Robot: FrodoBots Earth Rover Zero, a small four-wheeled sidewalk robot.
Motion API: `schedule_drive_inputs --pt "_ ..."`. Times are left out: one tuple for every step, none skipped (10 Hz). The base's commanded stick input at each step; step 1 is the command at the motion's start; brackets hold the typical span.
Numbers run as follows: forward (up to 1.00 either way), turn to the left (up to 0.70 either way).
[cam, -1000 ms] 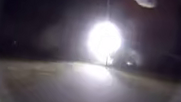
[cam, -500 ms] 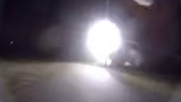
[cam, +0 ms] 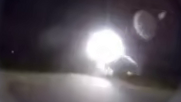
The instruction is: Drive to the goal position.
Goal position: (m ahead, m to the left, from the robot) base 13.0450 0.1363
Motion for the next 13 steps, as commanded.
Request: schedule_drive_inputs --pt "1.00 0.06" --pt "1.00 0.10" --pt "1.00 0.08" --pt "1.00 0.07" --pt "1.00 0.07" --pt "1.00 0.07" --pt "1.00 0.06" --pt "1.00 0.05" --pt "1.00 0.05" --pt "1.00 0.05" --pt "1.00 0.05" --pt "1.00 0.05" --pt "1.00 0.05"
